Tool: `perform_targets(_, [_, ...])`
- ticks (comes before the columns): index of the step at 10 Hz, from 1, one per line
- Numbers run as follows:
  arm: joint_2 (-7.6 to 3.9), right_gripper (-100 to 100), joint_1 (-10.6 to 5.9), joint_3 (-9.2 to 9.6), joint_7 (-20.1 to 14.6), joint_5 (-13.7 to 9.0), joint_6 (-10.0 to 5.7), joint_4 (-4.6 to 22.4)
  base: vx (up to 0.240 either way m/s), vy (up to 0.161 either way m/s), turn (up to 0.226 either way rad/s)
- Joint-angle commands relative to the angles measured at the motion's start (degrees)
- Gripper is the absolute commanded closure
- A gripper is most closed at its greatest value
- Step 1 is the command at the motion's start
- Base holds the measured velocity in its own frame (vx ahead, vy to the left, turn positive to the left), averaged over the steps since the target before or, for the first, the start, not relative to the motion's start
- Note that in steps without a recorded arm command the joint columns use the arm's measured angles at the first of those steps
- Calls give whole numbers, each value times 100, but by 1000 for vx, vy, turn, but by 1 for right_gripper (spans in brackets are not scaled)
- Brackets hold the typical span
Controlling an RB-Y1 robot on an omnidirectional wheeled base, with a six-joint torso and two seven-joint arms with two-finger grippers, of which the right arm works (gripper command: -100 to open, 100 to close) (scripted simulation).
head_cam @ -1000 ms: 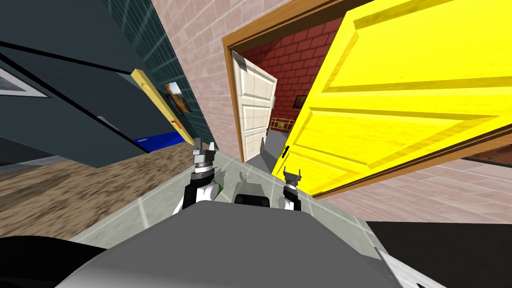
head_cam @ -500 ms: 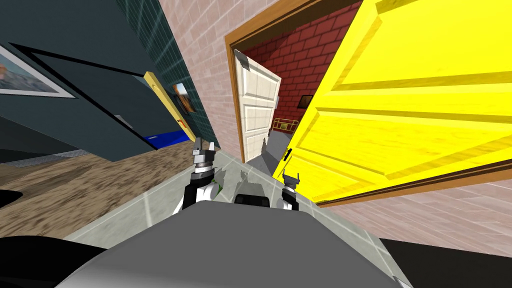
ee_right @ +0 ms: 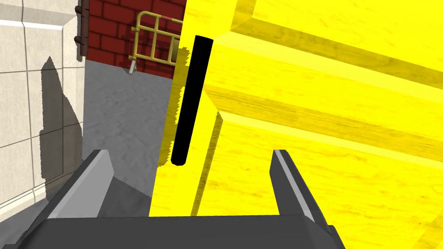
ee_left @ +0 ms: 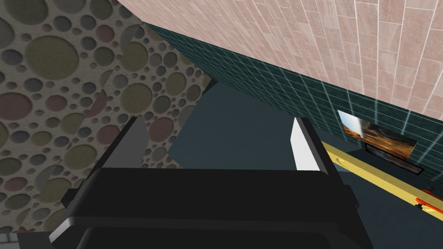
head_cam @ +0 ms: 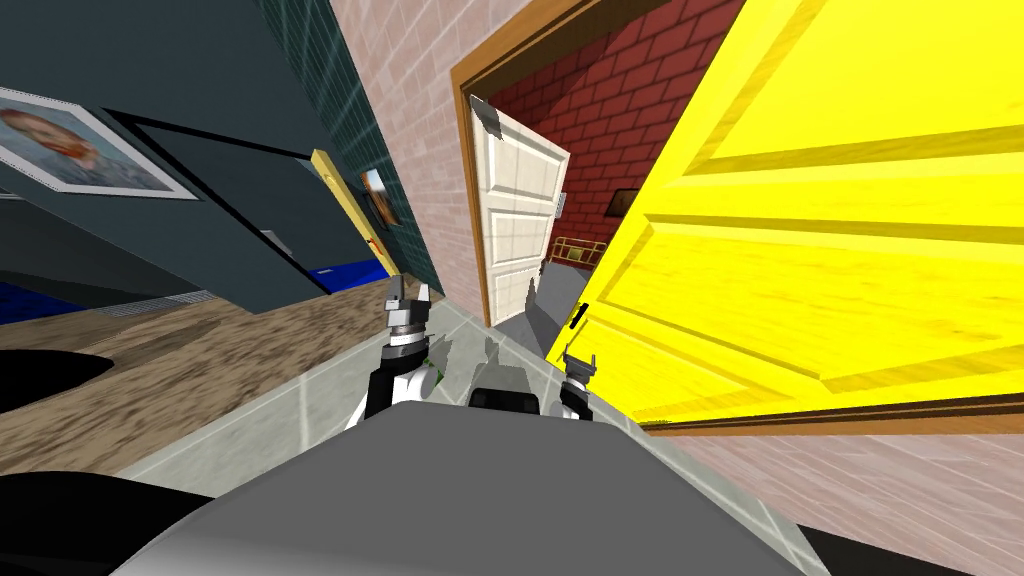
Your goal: Push the door open
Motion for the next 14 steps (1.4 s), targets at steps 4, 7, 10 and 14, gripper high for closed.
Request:
perform_targets(4, [139,-100,-61,82,-533,-327,-250,570,100,-105,116])
perform_targets(7, [241,-100,-99,126,-819,-506,-388,887,99,-102,102])
perform_targets(10, [299,-100,-111,147,-925,-579,-441,1011,87,-87,64])
perform_targets(14, [21,-100,-176,87,-1008,-614,-456,1122,143,-81,18])
